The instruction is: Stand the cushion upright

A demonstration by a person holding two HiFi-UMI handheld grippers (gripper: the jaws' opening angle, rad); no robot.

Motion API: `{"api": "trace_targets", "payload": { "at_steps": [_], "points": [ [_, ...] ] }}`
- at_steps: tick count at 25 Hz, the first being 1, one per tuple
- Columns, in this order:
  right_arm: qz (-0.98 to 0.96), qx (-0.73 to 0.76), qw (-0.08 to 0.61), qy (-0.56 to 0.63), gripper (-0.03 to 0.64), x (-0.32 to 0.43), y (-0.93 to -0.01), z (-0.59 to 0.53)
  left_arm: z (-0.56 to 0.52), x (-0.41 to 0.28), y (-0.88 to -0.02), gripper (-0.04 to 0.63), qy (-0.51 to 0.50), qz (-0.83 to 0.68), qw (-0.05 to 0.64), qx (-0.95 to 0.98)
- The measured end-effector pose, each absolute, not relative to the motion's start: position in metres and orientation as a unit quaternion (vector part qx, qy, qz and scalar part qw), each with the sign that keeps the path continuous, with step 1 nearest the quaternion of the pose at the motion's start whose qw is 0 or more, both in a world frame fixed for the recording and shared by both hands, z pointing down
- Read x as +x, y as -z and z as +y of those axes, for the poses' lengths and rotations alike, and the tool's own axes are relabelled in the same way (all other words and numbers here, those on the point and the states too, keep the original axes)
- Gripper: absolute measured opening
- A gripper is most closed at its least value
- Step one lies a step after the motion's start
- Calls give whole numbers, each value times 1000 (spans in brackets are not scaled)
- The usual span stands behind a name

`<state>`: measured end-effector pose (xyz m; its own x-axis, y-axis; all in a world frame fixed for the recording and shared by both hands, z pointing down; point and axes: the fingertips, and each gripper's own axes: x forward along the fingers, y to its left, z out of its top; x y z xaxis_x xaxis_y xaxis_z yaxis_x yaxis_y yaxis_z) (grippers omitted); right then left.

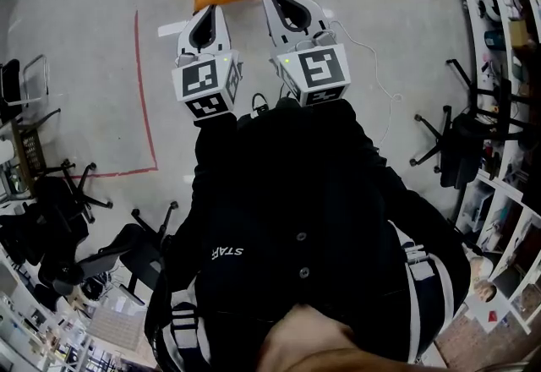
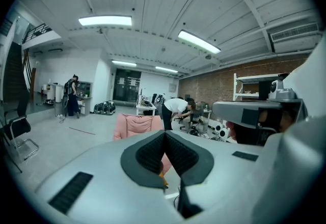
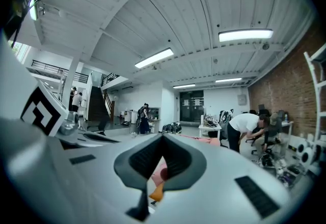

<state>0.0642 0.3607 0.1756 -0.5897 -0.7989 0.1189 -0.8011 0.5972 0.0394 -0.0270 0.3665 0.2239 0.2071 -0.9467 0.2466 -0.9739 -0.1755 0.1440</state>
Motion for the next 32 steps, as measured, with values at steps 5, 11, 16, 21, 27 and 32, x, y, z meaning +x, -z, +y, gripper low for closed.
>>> {"api": "trace_targets", "payload": {
  "at_steps": [5, 11, 16, 21, 27, 32],
  "points": [
    [-888, 454, 64, -17, 13, 61, -183, 362, 366, -35, -232, -2, -53, -625, 144, 766],
    [-885, 460, 68, -19, 13, 56, -188, 355, 361, -43, -237, 0, -57, -626, 148, 764],
    [-884, 463, 70, -24, 13, 55, -196, 341, 350, -41, -239, -1, -58, -623, 144, 767],
    [-886, 457, 69, -27, 13, 48, -203, 315, 327, -40, -244, -1, -62, -622, 142, 768],
    [-889, 451, 69, -33, 13, 46, -215, 262, 275, -40, -254, 0, -71, -624, 143, 765],
    [-888, 453, 68, -45, 12, 49, -221, 194, 212, -43, -257, -2, -78, -628, 144, 761]
  ]
}}
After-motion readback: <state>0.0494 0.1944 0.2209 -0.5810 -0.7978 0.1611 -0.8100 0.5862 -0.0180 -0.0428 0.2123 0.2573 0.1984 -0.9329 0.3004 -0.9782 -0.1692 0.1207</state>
